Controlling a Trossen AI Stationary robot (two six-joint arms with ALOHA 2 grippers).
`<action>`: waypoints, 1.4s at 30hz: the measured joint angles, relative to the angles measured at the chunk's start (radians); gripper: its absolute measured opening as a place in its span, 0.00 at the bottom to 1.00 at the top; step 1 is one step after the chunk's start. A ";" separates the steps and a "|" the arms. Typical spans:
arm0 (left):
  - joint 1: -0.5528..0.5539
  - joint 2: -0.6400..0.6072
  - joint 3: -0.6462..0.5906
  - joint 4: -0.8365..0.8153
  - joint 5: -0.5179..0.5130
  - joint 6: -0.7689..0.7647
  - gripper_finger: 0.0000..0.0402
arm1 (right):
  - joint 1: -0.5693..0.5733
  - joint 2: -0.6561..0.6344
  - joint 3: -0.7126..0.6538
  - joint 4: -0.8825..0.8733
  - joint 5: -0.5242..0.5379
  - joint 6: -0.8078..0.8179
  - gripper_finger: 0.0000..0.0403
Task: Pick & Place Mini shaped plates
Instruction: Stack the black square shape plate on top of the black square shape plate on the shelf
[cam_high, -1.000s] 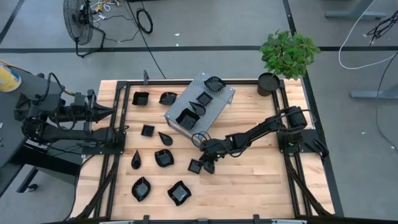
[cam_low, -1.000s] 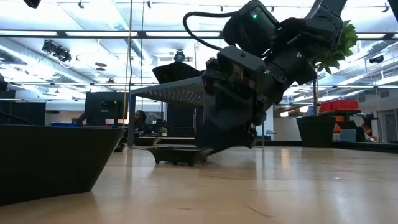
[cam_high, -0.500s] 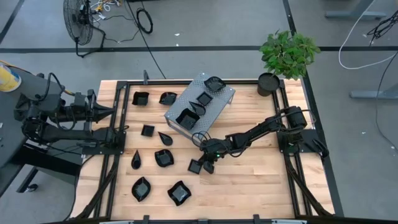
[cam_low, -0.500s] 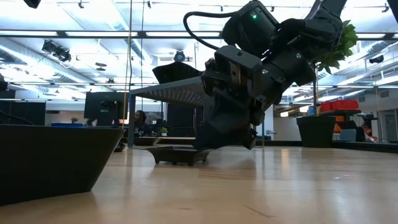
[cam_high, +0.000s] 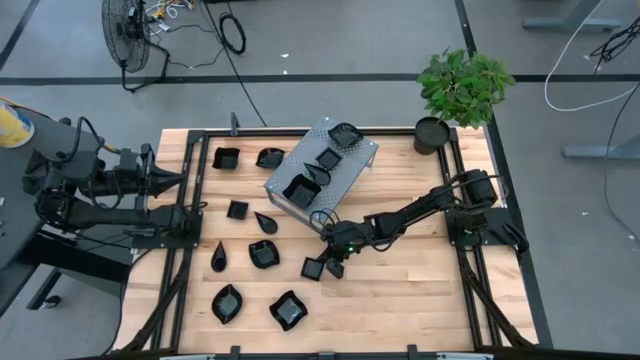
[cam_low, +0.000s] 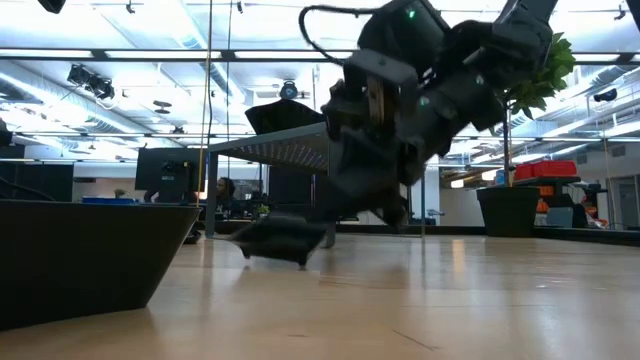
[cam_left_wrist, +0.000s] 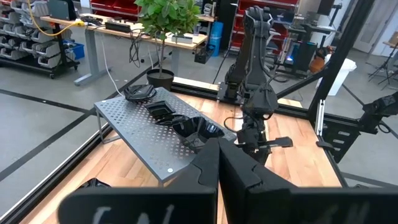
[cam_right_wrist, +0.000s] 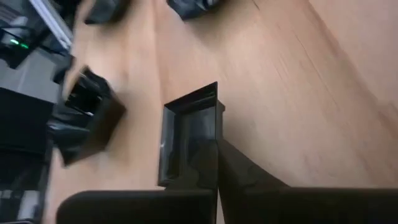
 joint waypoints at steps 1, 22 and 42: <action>0.000 0.000 0.000 0.000 0.000 0.000 0.01 | 0.000 -0.014 0.000 -0.001 0.000 0.000 0.00; 0.000 0.000 0.000 0.000 0.000 0.000 0.01 | -0.148 -0.488 0.051 -0.255 0.020 0.052 0.00; 0.000 0.000 0.000 0.000 0.000 0.000 0.01 | -0.658 -0.536 0.251 -0.554 -0.312 -0.053 0.00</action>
